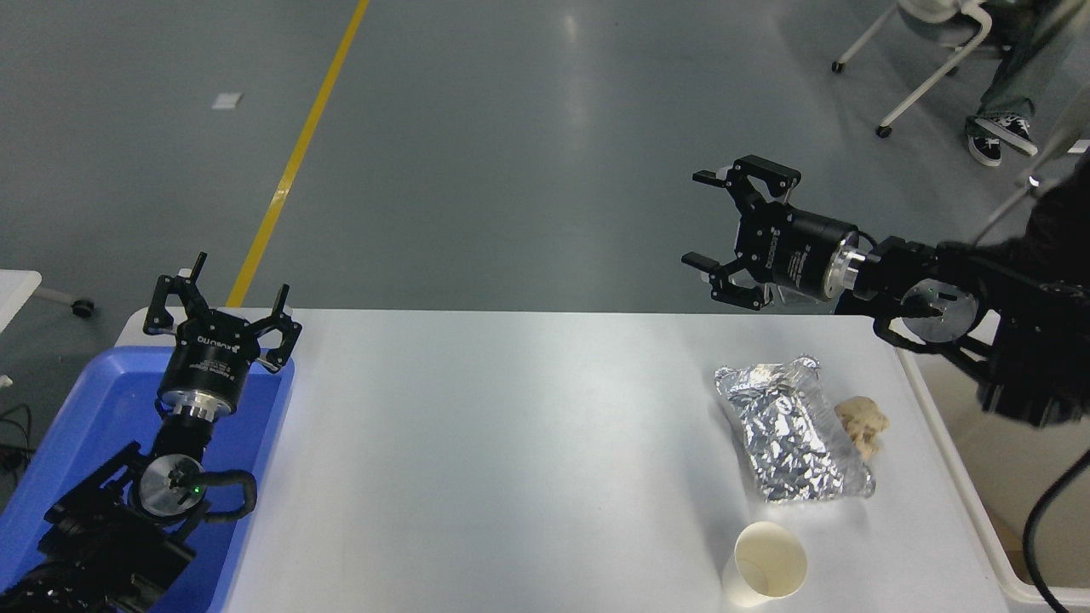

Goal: Pick up paper cup place in dustbin

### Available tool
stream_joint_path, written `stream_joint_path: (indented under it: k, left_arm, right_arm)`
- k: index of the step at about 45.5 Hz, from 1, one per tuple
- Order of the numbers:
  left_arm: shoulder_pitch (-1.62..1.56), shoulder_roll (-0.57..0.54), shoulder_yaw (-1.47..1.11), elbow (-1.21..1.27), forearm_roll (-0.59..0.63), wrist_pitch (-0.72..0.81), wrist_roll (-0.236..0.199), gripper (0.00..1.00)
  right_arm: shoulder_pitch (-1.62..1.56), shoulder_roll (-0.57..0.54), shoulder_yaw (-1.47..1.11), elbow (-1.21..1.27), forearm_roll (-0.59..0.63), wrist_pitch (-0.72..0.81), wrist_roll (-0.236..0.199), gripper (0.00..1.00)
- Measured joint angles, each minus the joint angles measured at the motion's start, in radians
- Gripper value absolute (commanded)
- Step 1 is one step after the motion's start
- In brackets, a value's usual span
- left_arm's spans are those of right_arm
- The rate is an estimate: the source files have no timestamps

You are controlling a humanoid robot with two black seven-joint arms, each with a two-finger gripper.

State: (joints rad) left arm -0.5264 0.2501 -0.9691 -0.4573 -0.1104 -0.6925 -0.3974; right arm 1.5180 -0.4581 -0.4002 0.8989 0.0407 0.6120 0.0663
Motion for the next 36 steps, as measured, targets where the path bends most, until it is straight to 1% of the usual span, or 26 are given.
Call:
stream_joint_path:
  k: [10,17,24,36]
  left_arm:
    - [0.000,0.000,0.000,0.000,0.000,0.001,0.000,1.00]
    - [0.000,-0.001,0.000,0.000,0.000,0.001,0.000,1.00]
    - [0.000,-0.001,0.000,0.000,0.000,0.001,0.000,1.00]
    - [0.002,-0.002,-0.004,0.000,0.000,0.001,0.000,1.00]
  right_arm:
    - [0.352,0.053,-0.380,0.201,-0.027,0.045,-0.001,1.00]
    - [0.573,0.103,-0.562,0.357,-0.029,0.095,0.001,1.00]
    - [0.756,0.154,-0.685,0.485,-0.021,0.131,0.004,1.00]
    - [0.956,0.189,-0.785,0.638,0.018,0.161,0.005,1.00]
